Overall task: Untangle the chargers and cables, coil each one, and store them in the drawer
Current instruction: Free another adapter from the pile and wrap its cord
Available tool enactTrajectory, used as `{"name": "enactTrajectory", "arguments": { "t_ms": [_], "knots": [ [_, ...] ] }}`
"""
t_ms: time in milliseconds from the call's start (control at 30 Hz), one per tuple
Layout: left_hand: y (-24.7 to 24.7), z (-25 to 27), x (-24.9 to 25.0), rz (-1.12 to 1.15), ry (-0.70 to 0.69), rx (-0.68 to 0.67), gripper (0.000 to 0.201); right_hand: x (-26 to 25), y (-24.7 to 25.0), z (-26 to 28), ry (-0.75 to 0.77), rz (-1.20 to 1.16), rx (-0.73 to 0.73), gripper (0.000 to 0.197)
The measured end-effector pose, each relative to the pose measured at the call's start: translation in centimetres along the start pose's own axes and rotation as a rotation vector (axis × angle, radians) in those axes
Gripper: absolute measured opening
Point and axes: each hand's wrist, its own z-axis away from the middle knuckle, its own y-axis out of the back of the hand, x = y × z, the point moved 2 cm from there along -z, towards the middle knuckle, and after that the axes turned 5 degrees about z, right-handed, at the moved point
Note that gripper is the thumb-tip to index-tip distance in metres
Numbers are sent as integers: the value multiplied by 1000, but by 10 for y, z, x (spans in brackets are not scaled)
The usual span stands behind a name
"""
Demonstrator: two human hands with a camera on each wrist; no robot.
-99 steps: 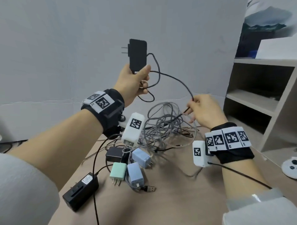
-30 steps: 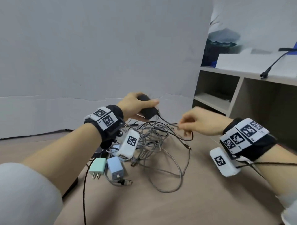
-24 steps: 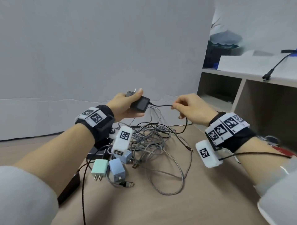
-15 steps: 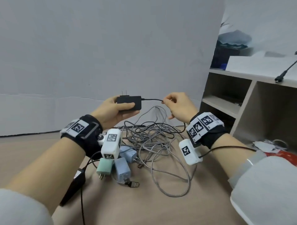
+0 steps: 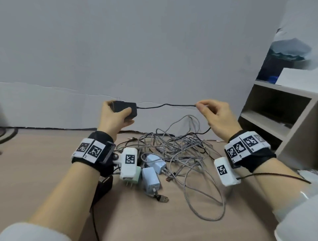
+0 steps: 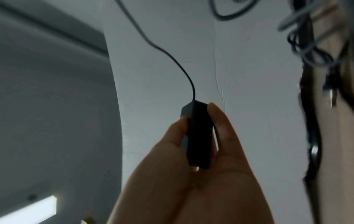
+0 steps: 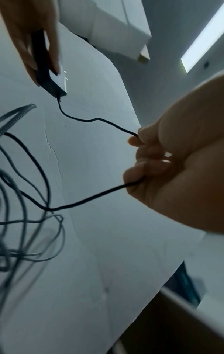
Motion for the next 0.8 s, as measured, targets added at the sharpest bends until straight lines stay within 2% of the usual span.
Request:
{"name": "enactTrajectory", "arguments": {
  "t_ms": [67, 167, 233, 300, 400, 467, 533, 633, 733, 800],
  "knots": [
    [-5, 5, 1, -92, -58, -59, 39, -16, 2, -5, 94, 232, -59, 21],
    [-13, 10, 6, -174, -135, -157, 41, -45, -12, -6, 151, 579, -409, 24],
    [-20, 13, 9, -236, -186, -230, 43, -62, -23, -5, 167, 594, -616, 21],
    [-27, 18, 12, -273, -218, -323, 45, -82, -27, -5, 156, 423, -694, 20],
    [-33, 27, 12, -351, -225, -473, 49, -106, -28, -10, 97, 82, -683, 22],
    [-38, 34, 12, -248, -130, -553, 51, -112, -30, -18, 54, -36, -614, 22],
    [-44, 39, 10, -85, 1, -593, 51, -111, -32, -26, 37, -32, -523, 19],
    [-49, 43, 10, 88, 148, -625, 52, -105, -33, -33, 78, 98, -415, 21],
    [-49, 44, 13, 172, 238, -691, 61, -101, -32, -35, 69, 150, -357, 22],
    [-51, 47, 15, 173, 259, -701, 59, -99, -32, -34, 53, 157, -333, 22]
  ]
}}
